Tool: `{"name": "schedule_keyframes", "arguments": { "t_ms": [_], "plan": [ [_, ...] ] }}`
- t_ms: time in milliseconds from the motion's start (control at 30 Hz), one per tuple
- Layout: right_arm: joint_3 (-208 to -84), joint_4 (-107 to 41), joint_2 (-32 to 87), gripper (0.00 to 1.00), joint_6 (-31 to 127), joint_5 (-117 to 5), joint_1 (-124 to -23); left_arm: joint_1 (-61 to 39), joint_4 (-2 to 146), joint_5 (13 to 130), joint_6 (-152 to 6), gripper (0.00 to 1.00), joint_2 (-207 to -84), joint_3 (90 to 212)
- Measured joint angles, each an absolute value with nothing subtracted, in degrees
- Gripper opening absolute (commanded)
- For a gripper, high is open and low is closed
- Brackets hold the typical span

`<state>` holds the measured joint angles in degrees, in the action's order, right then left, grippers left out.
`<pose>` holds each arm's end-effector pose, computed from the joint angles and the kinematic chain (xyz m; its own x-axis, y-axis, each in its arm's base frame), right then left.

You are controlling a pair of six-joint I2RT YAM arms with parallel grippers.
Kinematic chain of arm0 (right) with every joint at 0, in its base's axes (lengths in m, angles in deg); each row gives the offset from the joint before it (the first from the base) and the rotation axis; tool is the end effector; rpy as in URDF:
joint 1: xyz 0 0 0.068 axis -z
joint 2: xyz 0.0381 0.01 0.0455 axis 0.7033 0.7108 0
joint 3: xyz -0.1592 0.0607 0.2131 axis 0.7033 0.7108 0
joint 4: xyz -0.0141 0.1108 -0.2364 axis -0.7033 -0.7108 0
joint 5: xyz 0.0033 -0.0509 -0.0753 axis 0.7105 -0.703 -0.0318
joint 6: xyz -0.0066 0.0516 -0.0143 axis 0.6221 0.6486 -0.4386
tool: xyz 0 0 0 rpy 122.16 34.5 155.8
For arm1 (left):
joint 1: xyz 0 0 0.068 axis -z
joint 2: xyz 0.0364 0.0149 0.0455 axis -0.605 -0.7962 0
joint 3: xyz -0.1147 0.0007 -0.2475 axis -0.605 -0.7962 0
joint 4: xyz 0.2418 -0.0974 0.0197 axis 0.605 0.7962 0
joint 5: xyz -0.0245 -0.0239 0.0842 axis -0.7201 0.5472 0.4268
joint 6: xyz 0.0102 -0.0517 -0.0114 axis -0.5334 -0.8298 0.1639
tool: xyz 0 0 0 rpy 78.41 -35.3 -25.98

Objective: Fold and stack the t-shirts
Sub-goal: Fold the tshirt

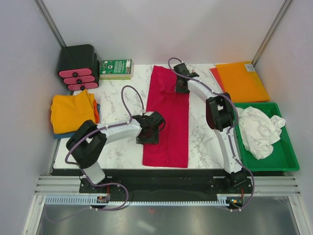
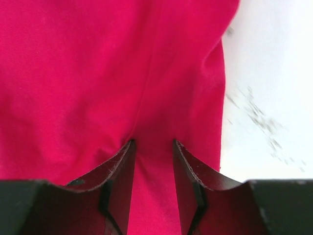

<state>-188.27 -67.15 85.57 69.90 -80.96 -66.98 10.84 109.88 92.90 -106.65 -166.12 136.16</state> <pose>0.4948 0.1916 0.1616 -0.7768 0.1796 -0.6035 0.1845 0.9813 0.0545 0.2101 -0.2216 0.1623 -0.9405 0.0146 -0.3394 0.0245 0.9994 -0.0249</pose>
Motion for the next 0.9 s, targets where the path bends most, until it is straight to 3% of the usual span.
{"name": "schedule_keyframes", "arguments": {
  "t_ms": [233,333,567,733,900],
  "plan": [
    [-201.04,-69.60,92.76,0.45,69.27,-78.12,-66.96,8.05,109.79,91.83,-106.17,0.73,-169.12,139.39],
    [-201.32,-69.07,92.96,0.50,69.33,-77.81,-66.96,4.88,109.77,91.66,-104.91,0.78,-169.93,140.96],
    [-182.17,-64.13,79.97,0.63,70.58,-79.26,-66.98,2.47,109.82,96.29,-101.67,0.83,-163.41,142.06],
    [-171.62,-62.73,64.45,0.62,71.19,-81.60,-67.66,2.69,109.14,97.58,-101.26,0.78,-152.18,141.25],
    [-155.11,-58.30,44.46,0.58,71.69,-85.44,-71.33,3.46,108.13,97.45,-101.76,0.75,-141.40,132.31]
  ]
}}
